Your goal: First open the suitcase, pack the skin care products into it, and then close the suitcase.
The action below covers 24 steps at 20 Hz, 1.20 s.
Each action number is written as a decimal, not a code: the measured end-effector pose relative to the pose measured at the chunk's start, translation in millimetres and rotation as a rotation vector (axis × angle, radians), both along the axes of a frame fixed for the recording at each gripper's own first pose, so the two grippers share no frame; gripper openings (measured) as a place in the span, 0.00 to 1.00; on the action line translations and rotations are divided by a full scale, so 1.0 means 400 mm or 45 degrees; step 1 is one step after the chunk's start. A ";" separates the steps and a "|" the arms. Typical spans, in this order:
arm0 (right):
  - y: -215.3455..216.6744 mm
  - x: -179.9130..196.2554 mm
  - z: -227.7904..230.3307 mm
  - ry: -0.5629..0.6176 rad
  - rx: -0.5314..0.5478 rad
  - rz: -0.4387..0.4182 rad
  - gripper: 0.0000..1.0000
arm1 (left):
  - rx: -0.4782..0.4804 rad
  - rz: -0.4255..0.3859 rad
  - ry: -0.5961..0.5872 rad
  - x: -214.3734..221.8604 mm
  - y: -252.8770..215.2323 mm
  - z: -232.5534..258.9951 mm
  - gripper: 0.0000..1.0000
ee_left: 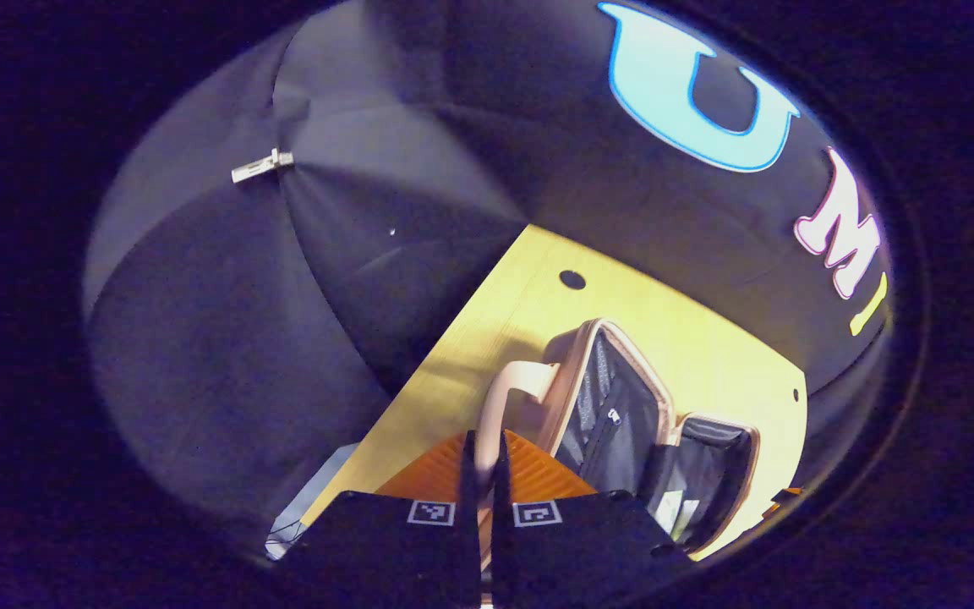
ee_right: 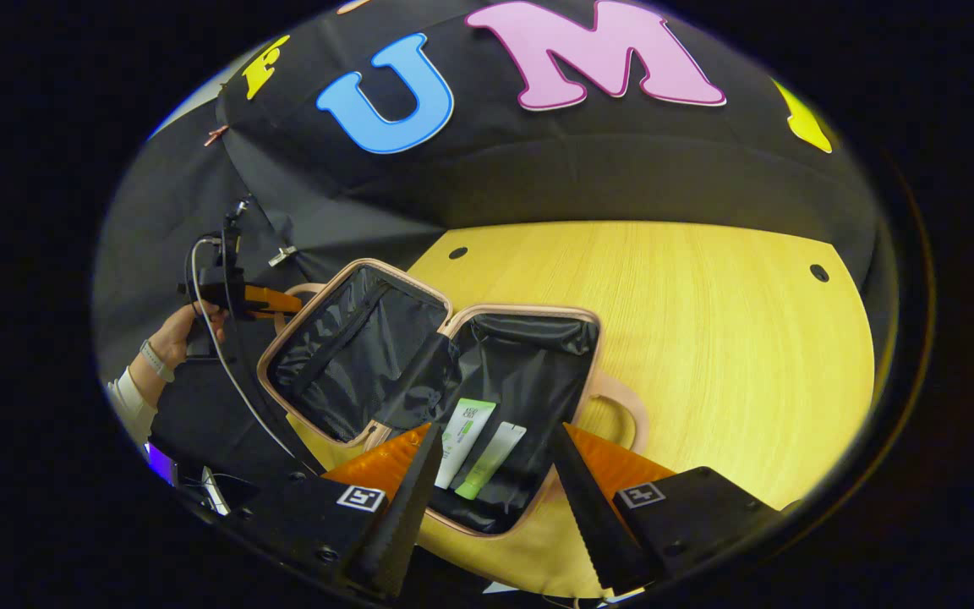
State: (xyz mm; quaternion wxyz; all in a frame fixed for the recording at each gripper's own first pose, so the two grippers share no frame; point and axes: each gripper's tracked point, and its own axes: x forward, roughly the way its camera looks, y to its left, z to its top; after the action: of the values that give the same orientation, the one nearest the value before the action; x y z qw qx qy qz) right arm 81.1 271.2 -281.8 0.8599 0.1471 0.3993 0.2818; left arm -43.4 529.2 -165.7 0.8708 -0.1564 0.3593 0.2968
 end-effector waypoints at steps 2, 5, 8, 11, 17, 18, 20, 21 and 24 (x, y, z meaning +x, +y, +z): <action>-0.046 0.005 0.020 -0.025 0.022 0.005 0.84 | 0.059 -0.073 -0.051 0.023 -0.096 0.091 0.10; -0.121 -0.004 0.037 -0.055 0.031 0.003 0.83 | 0.125 -0.221 -0.114 0.066 -0.297 0.179 0.10; -0.182 -0.026 0.041 -0.076 0.042 0.009 0.83 | 0.114 -0.417 -0.184 0.132 -0.508 0.236 0.10; -0.244 -0.050 0.054 -0.108 0.050 0.018 0.84 | 0.034 -0.611 -0.211 0.243 -0.740 0.165 0.10; -0.378 -0.096 0.089 -0.153 0.068 -0.061 0.83 | -0.169 -0.807 -0.026 0.329 -1.030 -0.126 0.11; -0.404 -0.102 0.096 -0.160 0.069 -0.086 0.83 | -0.185 -0.818 0.024 0.325 -1.060 -0.179 0.11; -0.458 -0.115 0.096 -0.175 0.044 -0.132 0.83 | -0.198 -0.822 0.140 0.308 -1.094 -0.265 0.11; -0.490 -0.119 0.084 -0.187 0.004 -0.151 0.83 | -0.183 -0.828 0.199 0.320 -1.091 -0.303 0.11; -0.523 -0.154 0.053 -0.206 -0.064 -0.151 0.83 | -0.145 -0.841 0.305 0.320 -1.129 -0.408 0.11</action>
State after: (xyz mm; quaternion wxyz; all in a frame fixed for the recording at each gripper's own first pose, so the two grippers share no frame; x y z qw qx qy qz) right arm 19.5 62.0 -260.7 0.9079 0.1258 0.3262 0.2313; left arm 84.5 77.8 -328.9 0.8614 -0.0440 0.5060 -0.0051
